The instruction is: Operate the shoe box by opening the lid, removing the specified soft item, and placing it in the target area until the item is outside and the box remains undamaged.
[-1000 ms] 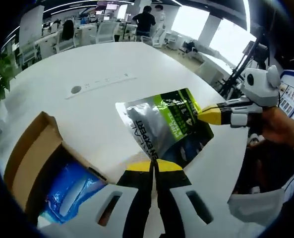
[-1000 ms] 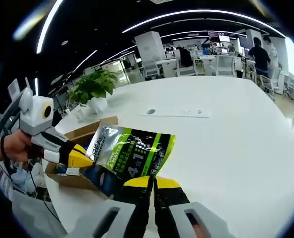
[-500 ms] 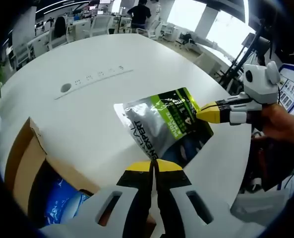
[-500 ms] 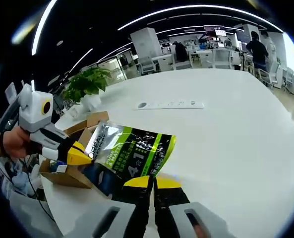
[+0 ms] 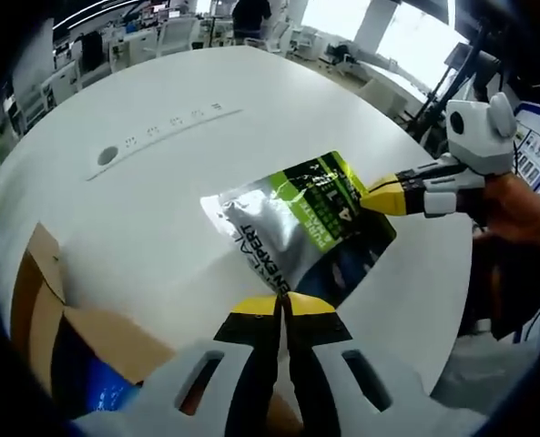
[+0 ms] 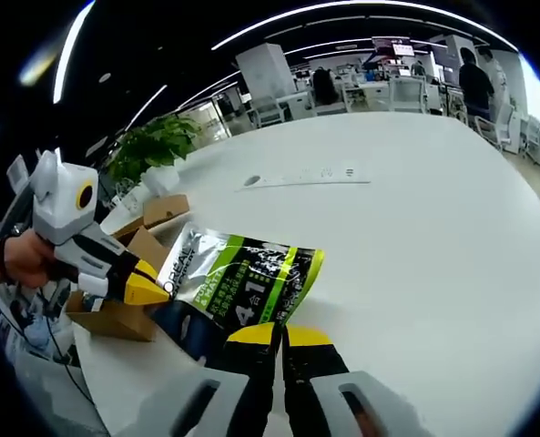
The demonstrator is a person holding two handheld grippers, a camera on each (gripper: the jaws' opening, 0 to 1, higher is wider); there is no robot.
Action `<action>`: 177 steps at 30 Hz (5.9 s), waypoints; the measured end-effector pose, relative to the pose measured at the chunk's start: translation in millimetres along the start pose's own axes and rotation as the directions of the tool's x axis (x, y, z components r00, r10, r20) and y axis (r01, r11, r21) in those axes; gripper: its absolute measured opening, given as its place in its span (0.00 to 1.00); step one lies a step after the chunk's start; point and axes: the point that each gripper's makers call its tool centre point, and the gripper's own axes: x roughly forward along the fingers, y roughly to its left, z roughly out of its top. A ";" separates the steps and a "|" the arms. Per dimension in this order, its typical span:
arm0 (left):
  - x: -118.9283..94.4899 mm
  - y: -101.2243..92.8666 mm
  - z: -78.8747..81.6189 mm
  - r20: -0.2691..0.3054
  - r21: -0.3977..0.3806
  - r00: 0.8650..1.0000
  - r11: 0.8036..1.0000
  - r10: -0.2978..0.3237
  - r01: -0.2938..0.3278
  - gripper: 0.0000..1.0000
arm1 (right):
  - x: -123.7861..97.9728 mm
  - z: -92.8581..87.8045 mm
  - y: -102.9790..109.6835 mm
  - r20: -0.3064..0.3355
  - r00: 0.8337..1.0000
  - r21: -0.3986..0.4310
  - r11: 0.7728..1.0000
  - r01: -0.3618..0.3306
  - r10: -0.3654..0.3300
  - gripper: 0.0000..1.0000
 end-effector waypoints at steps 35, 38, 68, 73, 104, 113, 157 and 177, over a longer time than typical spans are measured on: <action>33.9 12.7 -17.5 -0.160 0.084 0.986 0.996 0.047 -0.034 0.01 | 26.8 -19.5 -12.5 -0.074 0.997 -0.047 0.999 -0.019 0.016 0.00; 33.7 12.5 -18.7 -0.169 0.081 0.984 0.996 0.050 -0.036 0.01 | 27.3 -20.5 -12.6 -0.078 0.997 -0.048 0.999 -0.019 0.015 0.00; 33.9 16.8 -22.3 -0.220 0.073 0.974 0.996 0.060 -0.045 0.05 | 21.2 -26.4 -20.8 -0.099 0.995 -0.056 0.998 0.019 -0.025 0.02; 25.7 13.2 -18.1 -0.200 0.064 0.978 0.997 0.053 -0.041 0.07 | 12.2 -23.7 -19.2 -0.094 0.995 -0.059 0.998 0.027 -0.033 0.04; -82.1 15.8 -0.8 0.045 -0.055 0.999 0.998 0.002 0.000 0.16 | -46.4 0.0 20.8 0.049 0.999 0.024 1.000 0.013 -0.014 0.09; -115.1 10.5 -16.2 0.100 -0.093 0.995 0.996 0.005 0.004 0.18 | -49.0 0.1 50.4 0.068 0.997 0.027 0.999 -0.025 0.023 0.12; -212.5 69.7 -114.8 0.252 -0.261 0.960 0.964 0.122 -0.054 0.31 | -24.9 -3.9 162.7 0.080 0.973 -0.019 0.976 -0.218 0.218 0.22; -234.6 97.1 -162.0 0.251 -0.307 0.954 0.948 0.163 -0.081 0.40 | -18.5 -11.4 223.9 0.015 0.957 -0.115 0.951 -0.286 0.289 0.30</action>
